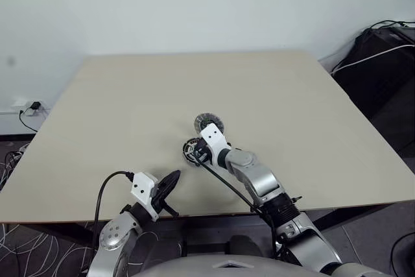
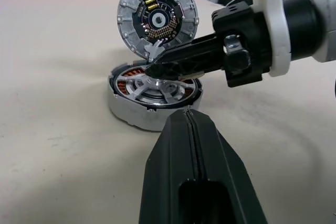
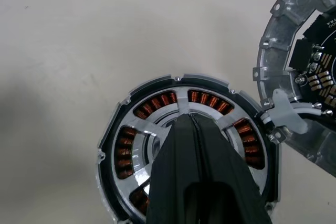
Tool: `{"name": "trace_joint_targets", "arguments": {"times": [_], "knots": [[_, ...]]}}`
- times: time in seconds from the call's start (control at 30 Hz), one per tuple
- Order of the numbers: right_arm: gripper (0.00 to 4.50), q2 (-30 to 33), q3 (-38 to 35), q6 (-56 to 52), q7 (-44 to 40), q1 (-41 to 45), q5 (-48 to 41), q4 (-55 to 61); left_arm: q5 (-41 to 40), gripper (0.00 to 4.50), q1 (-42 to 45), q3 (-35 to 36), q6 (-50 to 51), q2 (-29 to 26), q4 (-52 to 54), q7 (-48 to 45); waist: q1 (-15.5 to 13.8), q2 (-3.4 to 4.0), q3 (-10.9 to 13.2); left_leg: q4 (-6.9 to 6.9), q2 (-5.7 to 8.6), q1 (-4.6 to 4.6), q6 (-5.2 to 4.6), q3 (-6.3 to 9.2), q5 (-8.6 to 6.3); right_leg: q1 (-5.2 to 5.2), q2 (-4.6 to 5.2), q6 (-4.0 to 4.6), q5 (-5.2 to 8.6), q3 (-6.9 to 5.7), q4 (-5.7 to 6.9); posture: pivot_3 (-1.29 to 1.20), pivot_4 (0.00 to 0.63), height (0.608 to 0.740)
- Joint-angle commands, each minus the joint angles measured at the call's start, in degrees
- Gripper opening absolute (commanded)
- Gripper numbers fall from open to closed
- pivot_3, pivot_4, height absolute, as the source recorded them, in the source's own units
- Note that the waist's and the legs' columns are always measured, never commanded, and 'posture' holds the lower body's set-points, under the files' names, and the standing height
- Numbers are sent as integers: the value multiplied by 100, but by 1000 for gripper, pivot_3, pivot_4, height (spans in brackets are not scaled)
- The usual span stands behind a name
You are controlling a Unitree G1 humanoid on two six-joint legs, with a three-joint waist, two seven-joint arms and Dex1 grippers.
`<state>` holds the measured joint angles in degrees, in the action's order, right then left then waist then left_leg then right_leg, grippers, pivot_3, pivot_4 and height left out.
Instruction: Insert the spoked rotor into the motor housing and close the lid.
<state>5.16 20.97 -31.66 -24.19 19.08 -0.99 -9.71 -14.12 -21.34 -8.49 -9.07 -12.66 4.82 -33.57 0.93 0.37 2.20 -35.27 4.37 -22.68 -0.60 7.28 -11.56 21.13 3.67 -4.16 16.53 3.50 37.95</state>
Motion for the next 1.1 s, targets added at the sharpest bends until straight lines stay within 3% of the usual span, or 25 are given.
{"name": "trace_joint_targets", "arguments": {"times": [0.03,0.43,0.63,1.1], "knots": [[0,-85,-157,119,-104,77,-166,462,-76,22,120,2,18,-2,181,-46,2,2,2,0,0,0,0,1,0,1,-1,0,0,0,1,0,0,740],[0,-61,60,-143,-40,29,130,-247,-123,22,151,-35,126,60,176,-98,21,10,-6,1,0,0,0,1,0,2,-1,2,-2,0,2,0,0,740],[0,256,232,-50,-460,52,165,331,-117,22,95,-36,131,69,199,-74,11,17,-35,-2,1,3,0,1,0,-4,1,0,0,1,1,0,0,740],[0,2218,1108,879,-2227,595,913,1596,-106,22,199,-98,107,169,95,-103,-32,2,-19,-1,1,-1,0,1,0,-3,4,-2,1,-3,-8,0,0,740]]}}
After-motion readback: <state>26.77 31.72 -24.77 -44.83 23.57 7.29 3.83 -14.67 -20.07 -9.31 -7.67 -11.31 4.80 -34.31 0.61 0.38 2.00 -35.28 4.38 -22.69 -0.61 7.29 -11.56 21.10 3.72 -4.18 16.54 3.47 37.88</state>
